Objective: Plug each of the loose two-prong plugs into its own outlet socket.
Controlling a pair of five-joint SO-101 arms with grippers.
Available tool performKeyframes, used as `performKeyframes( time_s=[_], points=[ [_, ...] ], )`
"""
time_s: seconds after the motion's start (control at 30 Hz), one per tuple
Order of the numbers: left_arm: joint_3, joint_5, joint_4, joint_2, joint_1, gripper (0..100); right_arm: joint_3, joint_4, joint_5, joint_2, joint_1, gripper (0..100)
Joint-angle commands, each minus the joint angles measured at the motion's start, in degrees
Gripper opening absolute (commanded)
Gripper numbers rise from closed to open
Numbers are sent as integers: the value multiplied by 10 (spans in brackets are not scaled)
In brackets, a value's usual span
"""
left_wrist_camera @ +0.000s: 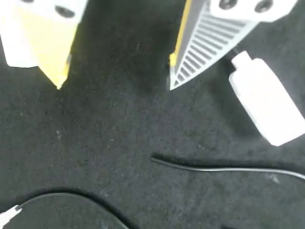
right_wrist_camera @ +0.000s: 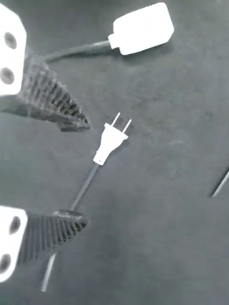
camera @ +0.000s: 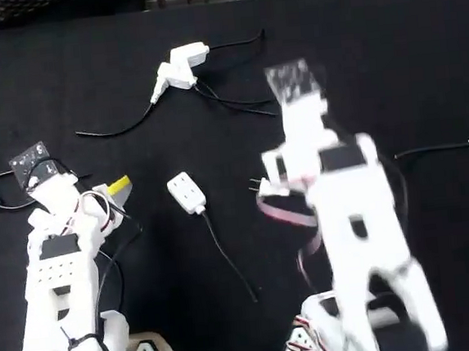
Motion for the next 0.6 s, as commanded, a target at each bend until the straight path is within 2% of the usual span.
performKeyframes(
  time_s=[0.0, 0.07, 0.13, 0.3, 0.57],
  points=[
    [-2, -12, -13, -12, -3, 328, -192, 76, -40, 160, 4, 262],
    [-3, -12, -14, -12, 0, 328, -212, 86, -53, 191, 3, 262],
    [-1, -13, -14, -12, 13, 328, -223, 100, -33, 204, -5, 262],
    [-1, -13, -14, -11, 17, 328, -227, 100, 264, 207, -33, 262],
    [-1, -13, -14, -11, 19, 329, -204, 76, 591, 229, 25, 261]
  ],
)
